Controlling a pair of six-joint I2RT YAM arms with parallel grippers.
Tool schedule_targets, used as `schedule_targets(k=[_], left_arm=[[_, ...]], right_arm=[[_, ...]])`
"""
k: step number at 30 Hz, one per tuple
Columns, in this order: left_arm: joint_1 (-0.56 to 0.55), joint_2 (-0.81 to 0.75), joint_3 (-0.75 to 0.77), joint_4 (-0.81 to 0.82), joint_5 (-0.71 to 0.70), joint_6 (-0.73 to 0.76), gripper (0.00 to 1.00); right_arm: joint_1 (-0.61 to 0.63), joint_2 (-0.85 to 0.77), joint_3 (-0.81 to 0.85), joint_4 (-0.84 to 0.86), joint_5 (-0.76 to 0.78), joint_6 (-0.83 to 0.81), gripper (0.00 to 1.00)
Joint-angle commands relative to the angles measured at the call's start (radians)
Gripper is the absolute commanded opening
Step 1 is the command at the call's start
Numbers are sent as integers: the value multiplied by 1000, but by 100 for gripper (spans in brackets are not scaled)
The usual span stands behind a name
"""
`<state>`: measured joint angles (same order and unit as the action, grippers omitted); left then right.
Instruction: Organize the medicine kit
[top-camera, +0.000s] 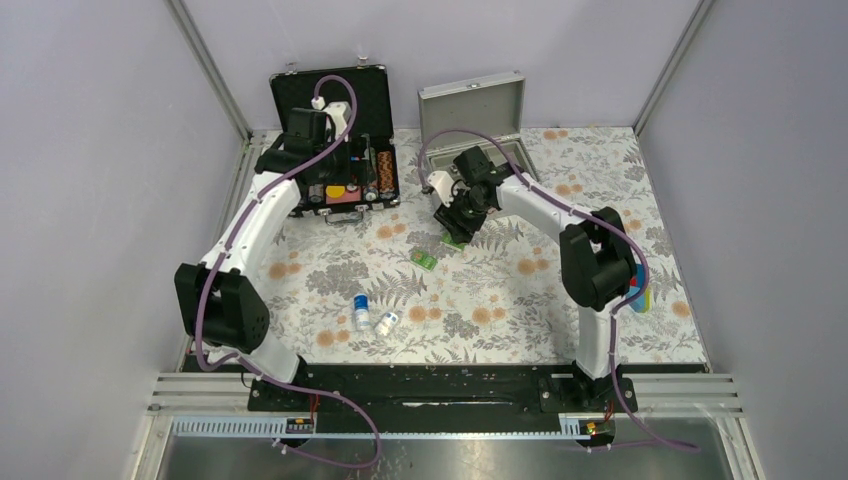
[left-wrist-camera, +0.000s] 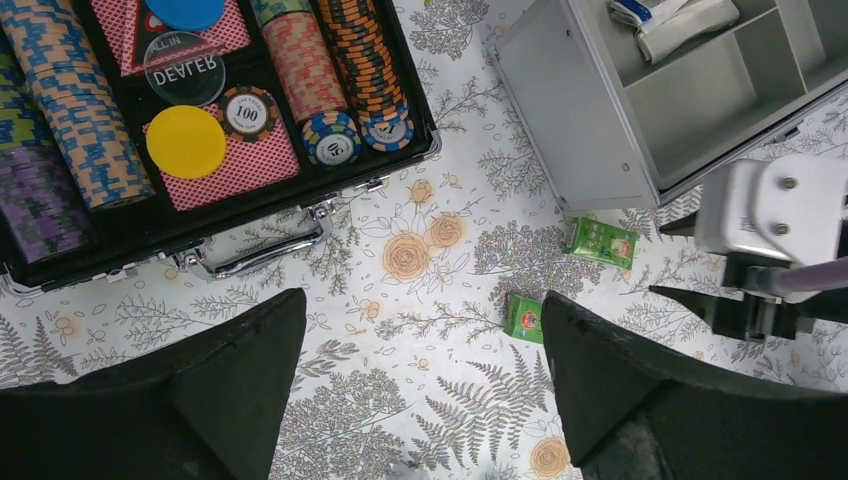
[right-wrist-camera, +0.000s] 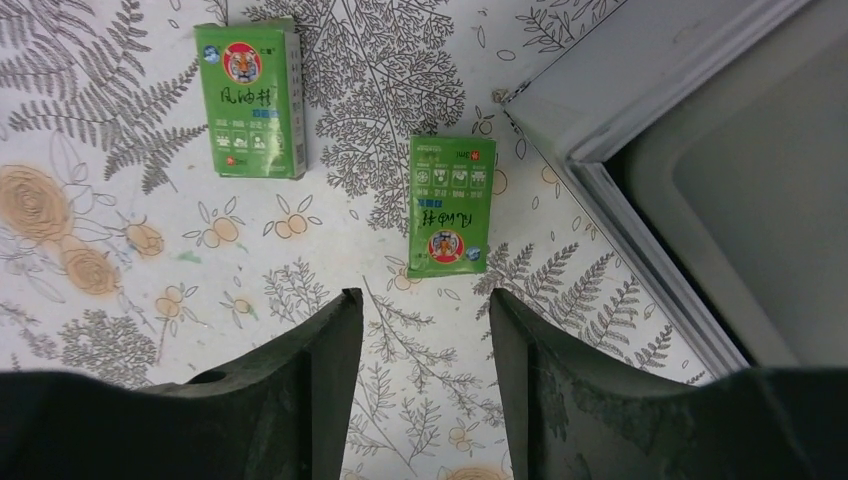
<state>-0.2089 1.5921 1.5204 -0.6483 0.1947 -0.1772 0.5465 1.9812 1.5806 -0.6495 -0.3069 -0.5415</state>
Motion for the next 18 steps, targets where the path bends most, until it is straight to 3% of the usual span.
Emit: schedule_targets(k=[1, 18], left_arm=[[0, -52, -1, 46, 2, -1, 86], [0, -54, -6, 42, 12, 4, 86]], right_arm=[[17, 23, 22, -4, 52, -50, 56], [52, 115, 100, -72, 149, -93, 55]])
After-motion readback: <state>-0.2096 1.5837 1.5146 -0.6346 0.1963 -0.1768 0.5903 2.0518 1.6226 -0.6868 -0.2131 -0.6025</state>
